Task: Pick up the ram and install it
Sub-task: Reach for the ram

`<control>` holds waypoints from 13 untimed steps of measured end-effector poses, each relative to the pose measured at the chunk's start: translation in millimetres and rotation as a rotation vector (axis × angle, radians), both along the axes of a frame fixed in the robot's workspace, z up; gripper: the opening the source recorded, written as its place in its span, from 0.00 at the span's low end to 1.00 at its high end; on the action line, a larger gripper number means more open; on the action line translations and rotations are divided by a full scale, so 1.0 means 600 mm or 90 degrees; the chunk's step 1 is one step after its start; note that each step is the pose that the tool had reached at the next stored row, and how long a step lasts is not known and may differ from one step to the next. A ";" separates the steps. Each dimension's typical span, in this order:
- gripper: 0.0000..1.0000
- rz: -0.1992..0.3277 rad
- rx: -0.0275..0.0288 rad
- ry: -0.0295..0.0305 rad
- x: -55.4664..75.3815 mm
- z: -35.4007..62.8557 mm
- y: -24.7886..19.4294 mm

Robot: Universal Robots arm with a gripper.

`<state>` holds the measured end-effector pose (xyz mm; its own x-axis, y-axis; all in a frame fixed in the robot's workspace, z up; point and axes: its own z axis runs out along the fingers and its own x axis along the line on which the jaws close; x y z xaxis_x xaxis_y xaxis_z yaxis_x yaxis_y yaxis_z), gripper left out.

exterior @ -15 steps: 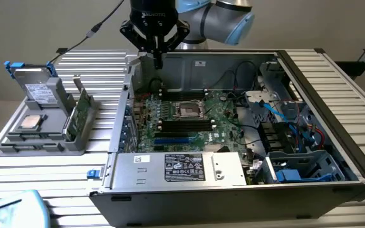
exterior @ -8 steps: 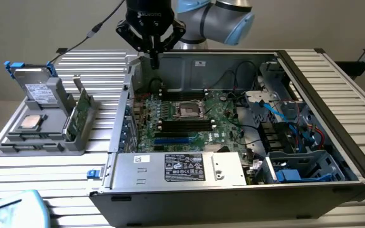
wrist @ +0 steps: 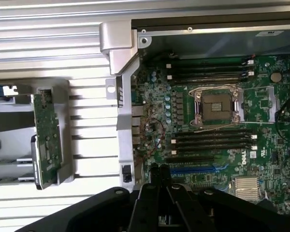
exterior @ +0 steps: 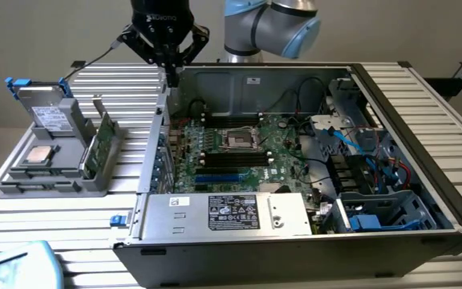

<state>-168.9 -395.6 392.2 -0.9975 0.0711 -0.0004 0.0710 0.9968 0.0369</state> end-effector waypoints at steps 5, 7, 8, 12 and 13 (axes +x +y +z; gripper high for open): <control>0.11 0.000 0.0000 0.0112 -0.036 -0.002 0.0018; 0.11 0.000 0.0001 0.0148 -0.051 -0.003 0.0023; 0.11 0.000 0.0000 0.0164 -0.059 -0.003 0.0026; 0.11 0.000 0.0000 0.0205 -0.089 -0.007 0.0032; 0.11 0.000 0.0000 0.0216 -0.096 -0.008 0.0033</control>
<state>-226.8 -393.6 387.3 -0.9969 0.0710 0.0334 0.0721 0.9968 0.0345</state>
